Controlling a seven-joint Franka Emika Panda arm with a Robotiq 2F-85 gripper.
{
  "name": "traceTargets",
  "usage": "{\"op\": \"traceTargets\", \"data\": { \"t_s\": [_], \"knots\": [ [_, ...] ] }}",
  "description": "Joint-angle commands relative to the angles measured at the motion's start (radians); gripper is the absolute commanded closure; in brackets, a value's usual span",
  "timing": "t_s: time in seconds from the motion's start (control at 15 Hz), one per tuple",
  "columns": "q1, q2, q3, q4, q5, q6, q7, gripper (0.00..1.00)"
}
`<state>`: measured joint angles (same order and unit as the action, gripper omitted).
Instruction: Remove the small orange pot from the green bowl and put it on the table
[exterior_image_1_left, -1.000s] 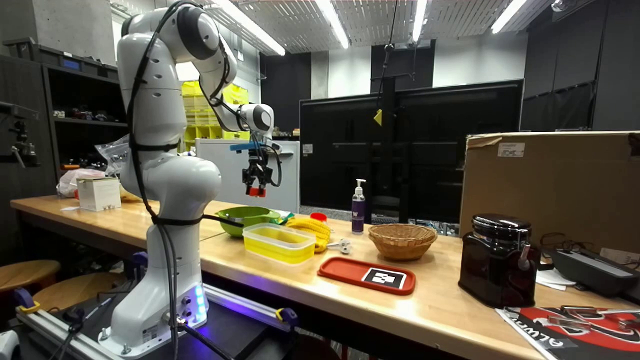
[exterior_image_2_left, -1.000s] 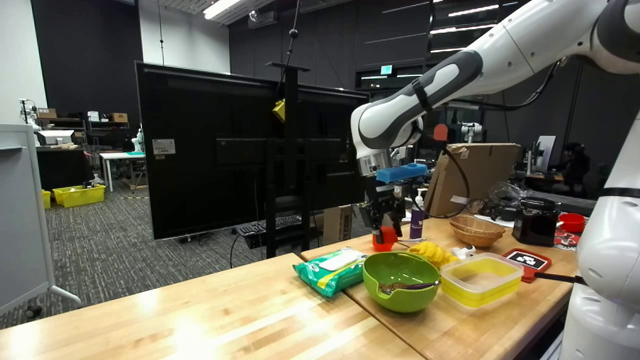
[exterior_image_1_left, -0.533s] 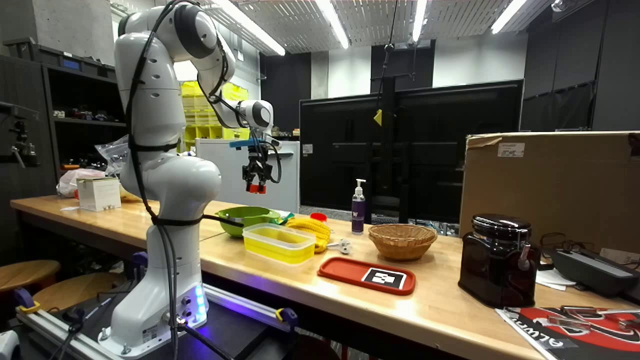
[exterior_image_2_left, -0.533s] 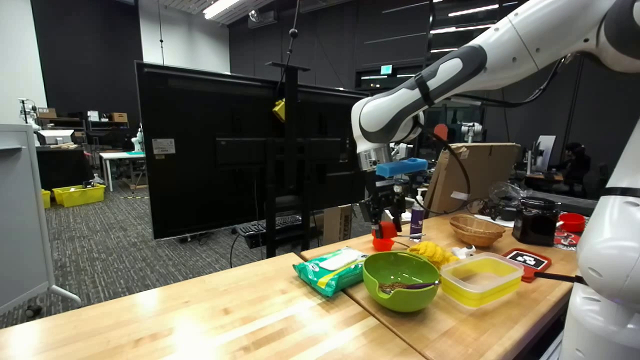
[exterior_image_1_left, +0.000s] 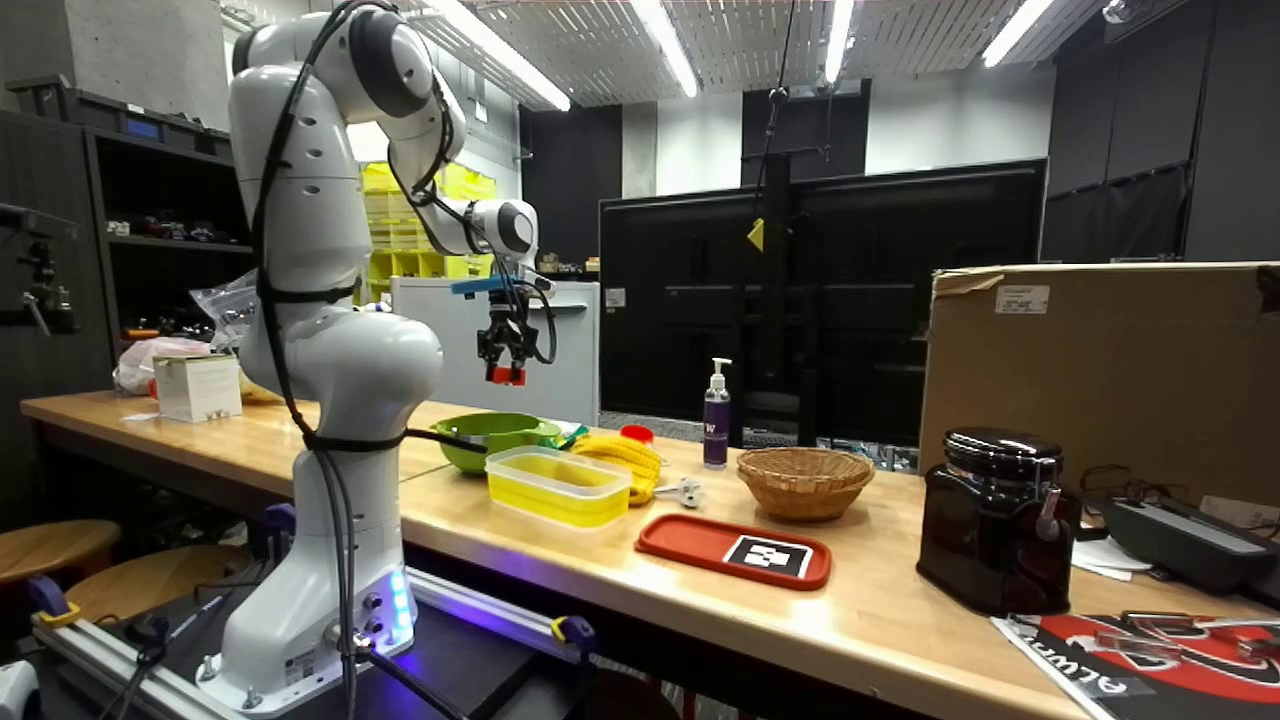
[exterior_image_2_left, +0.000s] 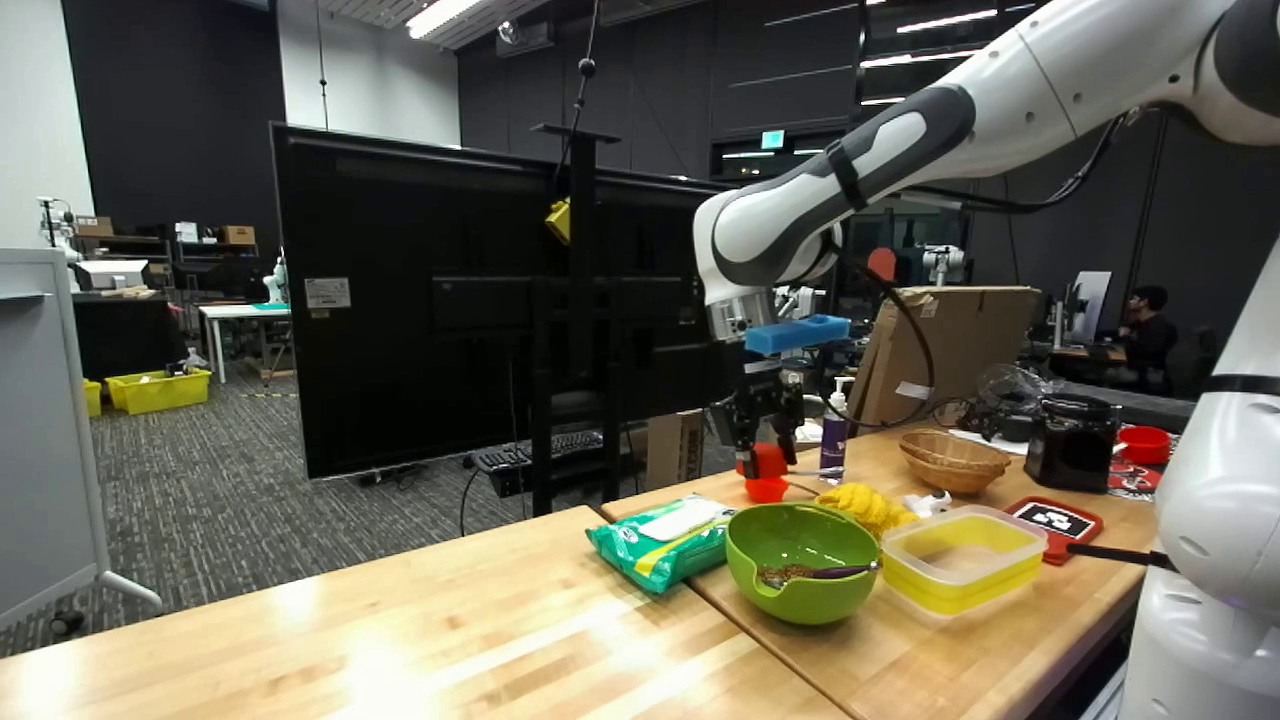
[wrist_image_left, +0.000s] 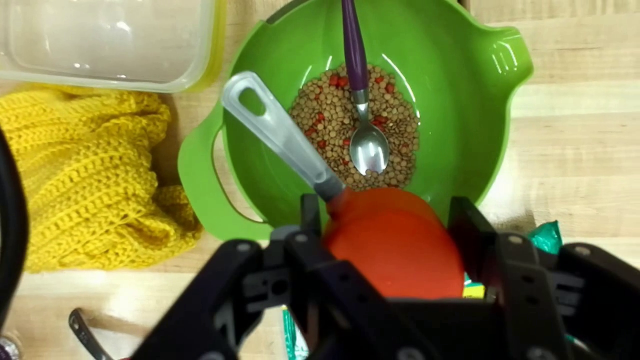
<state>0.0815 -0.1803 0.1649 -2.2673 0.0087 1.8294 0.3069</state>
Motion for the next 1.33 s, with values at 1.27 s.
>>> {"op": "traceTargets", "data": {
  "t_s": [1.27],
  "knots": [
    [0.176,-0.025,0.159,-0.117,0.285,0.112,0.255,0.62]
  ]
}}
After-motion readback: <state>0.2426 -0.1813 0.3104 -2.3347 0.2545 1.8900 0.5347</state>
